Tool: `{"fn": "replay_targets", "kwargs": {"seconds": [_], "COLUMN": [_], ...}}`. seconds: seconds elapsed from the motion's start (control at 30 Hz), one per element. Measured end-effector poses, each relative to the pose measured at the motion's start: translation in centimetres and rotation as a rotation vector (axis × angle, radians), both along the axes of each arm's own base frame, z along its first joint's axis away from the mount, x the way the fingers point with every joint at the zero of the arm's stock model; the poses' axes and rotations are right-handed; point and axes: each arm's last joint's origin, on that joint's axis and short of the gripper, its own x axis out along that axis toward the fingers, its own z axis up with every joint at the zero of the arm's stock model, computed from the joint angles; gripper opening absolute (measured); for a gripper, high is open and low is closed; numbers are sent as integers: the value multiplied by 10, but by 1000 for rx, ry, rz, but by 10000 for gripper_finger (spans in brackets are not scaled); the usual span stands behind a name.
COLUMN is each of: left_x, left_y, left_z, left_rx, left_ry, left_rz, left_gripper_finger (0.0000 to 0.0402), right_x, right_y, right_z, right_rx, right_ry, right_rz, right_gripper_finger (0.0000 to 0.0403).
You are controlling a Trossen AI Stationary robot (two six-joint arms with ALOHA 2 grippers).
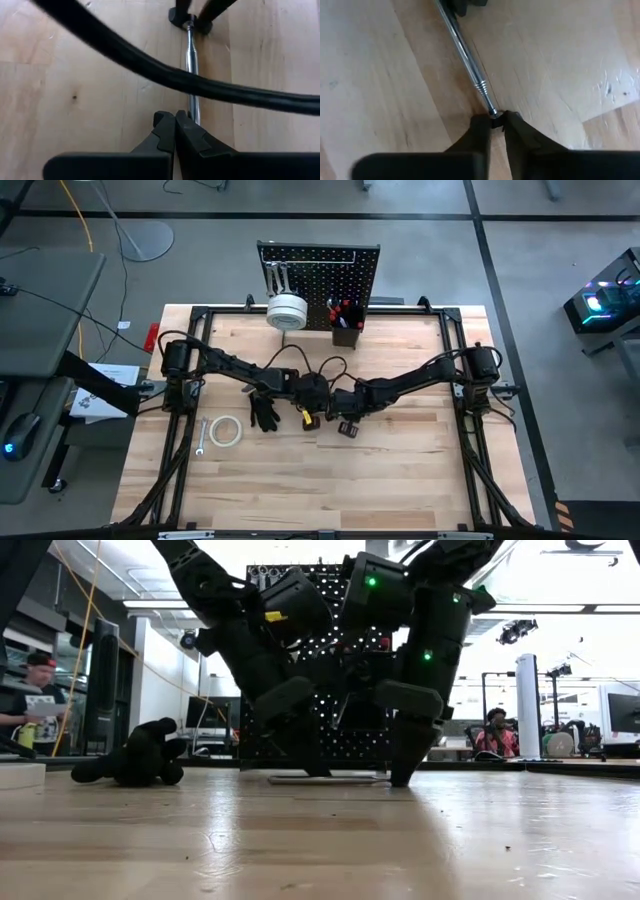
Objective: Hang tools onto peg board
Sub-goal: Put the magnetic telescoping into the black bin on the peg board
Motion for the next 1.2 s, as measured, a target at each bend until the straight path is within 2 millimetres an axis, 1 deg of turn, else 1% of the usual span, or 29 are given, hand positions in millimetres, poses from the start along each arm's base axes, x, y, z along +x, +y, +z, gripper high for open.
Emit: {"fn": "replay_targets", "kwargs": {"seconds": [0.03,0.07,0.17,0.3,0.43,0.53,0.67,0.77,0.83,0.93,1.03,1.1,1.2], "left_x": [0,1,0,-4,-9,-13,-17,-22,-25,-31,-36,-38,-40], "left_y": [0,0,1,5,12,18,24,27,28,28,23,20,15], "left_z": [0,0,2,8,26,39,57,69,76,84,86,84,79], "left_rx": [-5,-11,-19,4,36,47,55,58,60,59,56,48,21], "left_ry": [-4,-7,-6,15,-6,-27,-72,-96,-107,-100,-61,-33,-20], "left_rz": [6,16,36,10,-12,-1,12,24,28,28,16,13,20], "left_gripper_finger": [0,0,0,0,0,0,0,0,0,0,0,0,0], "right_x": [0,0,0,-5,-17,-21,-27,-31,-33,-30,-22,-18,-12], "right_y": [0,0,1,4,4,5,9,10,12,12,14,16,17], "right_z": [0,1,6,22,37,53,66,80,83,84,81,77,70], "right_rx": [5,10,34,82,67,56,45,43,42,45,74,85,60], "right_ry": [-1,-4,-20,-33,-7,-28,-50,-88,-89,-123,-168,-183,-193], "right_rz": [-13,-19,-25,9,38,46,58,63,75,91,157,235,337], "right_gripper_finger": [21,14,9,2,2,2,2,1,1,0,5,21,66]}}
